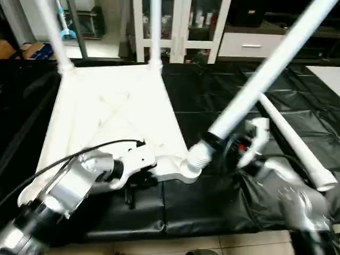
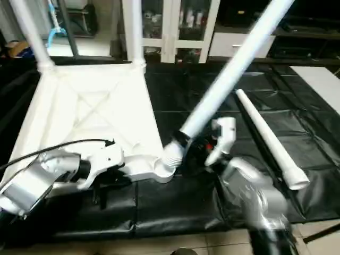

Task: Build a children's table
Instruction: Pick table leg

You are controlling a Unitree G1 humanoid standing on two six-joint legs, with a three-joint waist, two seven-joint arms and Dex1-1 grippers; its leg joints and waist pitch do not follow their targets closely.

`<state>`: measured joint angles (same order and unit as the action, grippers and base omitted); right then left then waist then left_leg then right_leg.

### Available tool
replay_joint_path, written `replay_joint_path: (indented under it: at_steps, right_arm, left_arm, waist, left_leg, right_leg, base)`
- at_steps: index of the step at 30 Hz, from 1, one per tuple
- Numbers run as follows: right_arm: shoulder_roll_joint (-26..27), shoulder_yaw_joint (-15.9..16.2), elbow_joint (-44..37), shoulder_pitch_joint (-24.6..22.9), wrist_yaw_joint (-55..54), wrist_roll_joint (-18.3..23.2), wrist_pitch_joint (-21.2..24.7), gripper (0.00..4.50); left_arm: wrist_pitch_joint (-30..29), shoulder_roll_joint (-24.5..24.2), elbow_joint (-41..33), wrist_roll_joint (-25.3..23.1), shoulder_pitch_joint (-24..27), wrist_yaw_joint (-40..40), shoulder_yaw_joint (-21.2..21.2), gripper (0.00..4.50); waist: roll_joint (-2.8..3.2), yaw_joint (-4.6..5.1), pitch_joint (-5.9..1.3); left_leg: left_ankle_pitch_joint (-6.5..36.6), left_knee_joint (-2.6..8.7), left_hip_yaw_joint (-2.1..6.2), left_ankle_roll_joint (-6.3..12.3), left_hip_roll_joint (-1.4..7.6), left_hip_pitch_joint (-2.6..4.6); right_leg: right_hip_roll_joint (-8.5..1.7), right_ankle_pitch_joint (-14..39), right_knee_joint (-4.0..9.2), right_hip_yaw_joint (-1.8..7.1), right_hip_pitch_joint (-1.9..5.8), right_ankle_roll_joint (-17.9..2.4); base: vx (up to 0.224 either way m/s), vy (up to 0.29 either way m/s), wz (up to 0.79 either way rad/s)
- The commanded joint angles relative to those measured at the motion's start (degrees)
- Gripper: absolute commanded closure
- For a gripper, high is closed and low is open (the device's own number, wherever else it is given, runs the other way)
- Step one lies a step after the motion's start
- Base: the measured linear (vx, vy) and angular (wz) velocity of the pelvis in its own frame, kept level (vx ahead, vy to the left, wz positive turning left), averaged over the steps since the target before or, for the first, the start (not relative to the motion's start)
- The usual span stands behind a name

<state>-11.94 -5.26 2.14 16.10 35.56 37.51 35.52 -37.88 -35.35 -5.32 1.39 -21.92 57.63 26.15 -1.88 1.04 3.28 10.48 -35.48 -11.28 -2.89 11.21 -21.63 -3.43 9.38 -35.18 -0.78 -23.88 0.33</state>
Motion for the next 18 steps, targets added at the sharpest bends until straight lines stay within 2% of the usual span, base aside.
replay_joint_path:
  at_steps: [1, 2, 3, 4, 5, 6, 7, 8, 9, 11, 12, 13, 14, 16, 18]
  right_arm:
    - [-0.1, -0.2, 1.5, 1.7, 1.6, 1.4, 2.3, 2.66]
    - [-0.3, 0.2, 2.1, 2.2, 2.3, 1.3, 2.6, 2.66]
    - [-0.7, 1.3, 3.1, 3.0, 3.4, 0.3, 2.3, 2.66]
    - [-0.9, 1.7, 3.5, 3.4, 3.9, -0.2, 2.2, 2.66]
    - [-1.1, 2.2, 4.4, 3.9, 4.9, -0.6, 1.9, 2.66]
    - [-1.2, 2.4, 4.8, 4.3, 5.5, -0.8, 1.7, 2.66]
    - [-2.1, 3.7, 6.0, 4.8, 7.8, -2.1, 0.4, 2.66]
    - [-3.0, 5.0, 6.9, 5.0, 10.2, -2.9, -0.3, 2.66]
    - [-3.0, 5.0, 6.9, 5.0, 10.2, -2.9, -0.3, 2.66]
    - [-3.9, 6.1, 7.9, 5.3, 11.7, -3.9, -1.3, 2.66]
    - [-4.5, 6.7, 8.9, 5.6, 12.7, -5.0, -2.6, 2.66]
    - [-4.5, 6.7, 8.9, 5.6, 12.7, -5.0, -2.6, 2.66]
    - [-4.7, 6.7, 9.5, 5.8, 12.8, -5.4, -3.6, 2.66]
    - [-5.0, 5.6, 11.7, 6.8, 12.6, -5.5, -4.3, 2.66]
    - [-5.5, 5.3, 13.1, 7.4, 13.0, -5.8, -4.4, 2.66]
  left_arm:
    - [-5.2, 0.8, -0.5, -1.6, 1.5, -3.5, 0.3, 4.47]
    - [-5.3, 1.6, -0.3, -1.6, 1.4, -4.3, 0.0, 4.47]
    - [-6.0, 2.8, -0.4, -1.4, 1.3, -5.7, -0.6, 4.47]
    - [-6.3, 3.3, -0.4, -1.3, 1.3, -6.3, -0.9, 4.47]
    - [-5.4, 3.9, -0.1, -1.2, 1.2, -6.8, -1.1, 4.47]
    - [-4.8, 4.2, -0.1, -1.2, 1.1, -7.0, -1.1, 4.47]
    - [-3.3, 4.6, 0.3, -1.3, 1.0, -7.2, -1.0, 4.47]
    - [-1.5, 4.9, 0.9, -1.6, 0.9, -7.4, -0.8, 4.47]
    - [-1.5, 4.9, 0.9, -1.6, 0.9, -7.4, -0.8, 4.47]
    - [-1.3, 5.1, 0.9, -1.9, 0.9, -7.7, -0.7, 4.47]
    - [-0.8, 5.4, 0.8, -1.9, 0.9, -7.8, -0.7, 4.47]
    - [-0.8, 5.4, 0.8, -1.9, 0.9, -7.8, -0.7, 4.47]
    - [-1.1, 5.5, 0.4, -1.8, 1.0, -8.0, -0.7, 4.47]
    - [0.6, 4.7, 0.3, -2.2, 1.0, -7.4, -0.1, 4.47]
    - [2.3, 4.2, 0.2, -2.6, 1.2, -6.8, 0.4, 4.47]
  waist:
    - [-0.02, -0.31, -3.15]
    - [-0.02, -0.31, -3.15]
    - [-0.57, -0.19, -3.02]
    - [-0.35, -0.28, -3.11]
    - [-0.45, -0.26, -3.15]
    - [-1.22, -0.07, -2.96]
    - [-0.97, -0.13, -3.01]
    - [-1.50, -0.12, -2.92]
    - [-1.34, -0.33, -2.88]
    - [-1.29, -0.24, -2.72]
    - [-1.81, -0.13, -2.57]
    - [-1.63, -0.16, -2.53]
    - [-1.88, 0.00, -2.41]
    - [-1.76, 0.09, -2.43]
    - [-1.96, 0.23, -2.27]
  left_leg:
    - [18.7, 4.95, 1.42, -2.47, 1.48, 1.14]
    - [18.7, 4.95, 1.42, -2.47, 1.48, 1.14]
    - [18.9, 4.89, 1.24, -2.37, 1.43, 1.16]
    - [18.7, 4.92, 1.38, -2.49, 1.45, 1.09]
    - [18.9, 4.89, 1.44, -2.32, 1.39, 1.05]
    - [18.9, 4.94, 1.35, -2.07, 1.35, 0.79]
    - [18.6, 4.96, 1.58, -1.84, 1.31, 0.65]
    - [18.8, 4.89, 1.47, -1.55, 1.33, 0.69]
    - [18.9, 4.75, 1.44, -1.35, 1.33, 0.96]
    - [19.4, 4.78, 1.53, -1.23, 1.26, 0.88]
    - [19.8, 4.80, 1.49, -1.14, 1.25, 0.85]
    - [20.5, 4.78, 1.65, -1.27, 1.29, 0.93]
    - [21.0, 4.82, 1.71, -1.36, 1.26, 0.89]
    - [21.6, 4.78, 1.89, -1.52, 1.18, 0.95]
    - [22.5, 4.85, 1.99, -1.60, 1.17, 1.01]
  right_leg:
    - [-3.08, 24.2, 4.77, 1.43, 1.63, -9.1]
    - [-3.08, 24.2, 4.77, 1.43, 1.63, -9.1]
    - [-3.00, 24.8, 5.11, 1.48, 1.33, -8.8]
    - [-3.08, 25.0, 4.95, 1.43, 1.47, -8.7]
    - [-3.13, 25.5, 5.10, 1.39, 1.48, -8.2]
    - [-3.10, 26.1, 5.30, 1.40, 1.49, -7.8]
    - [-3.29, 27.6, 5.28, 1.35, 1.60, -7.1]
    - [-3.27, 28.2, 5.55, 1.35, 1.42, -6.7]
    - [-3.35, 29.1, 5.61, 1.47, 1.23, -6.3]
    - [-3.38, 30.9, 5.82, 1.39, 1.11, -6.0]
    - [-3.32, 31.9, 6.00, 1.31, 0.98, -5.6]
    - [-3.47, 33.7, 6.12, 1.29, 0.85, -5.0]
    - [-3.44, 35.1, 6.24, 1.21, 0.73, -4.6]
    - [-3.54, 36.7, 6.43, 1.11, 0.65, -4.1]
    - [-3.48, 37.5, 6.59, 0.97, 0.49, -3.7]
  base:
    - [0.000, 0.000, 0.00]
    - [0.000, 0.000, 0.00]
    - [0.000, 0.000, 0.00]
    - [0.000, 0.000, 0.00]
    - [0.000, 0.000, 0.00]
    - [0.000, 0.000, 0.00]
    - [0.000, 0.000, 0.00]
    - [0.000, 0.000, 0.00]
    - [0.000, 0.000, 0.00]
    - [0.000, 0.000, 0.00]
    - [0.000, 0.000, 0.00]
    - [0.000, 0.000, 0.00]
    - [0.000, 0.000, 0.00]
    - [0.000, 0.000, 0.00]
    - [0.000, 0.000, 0.00]
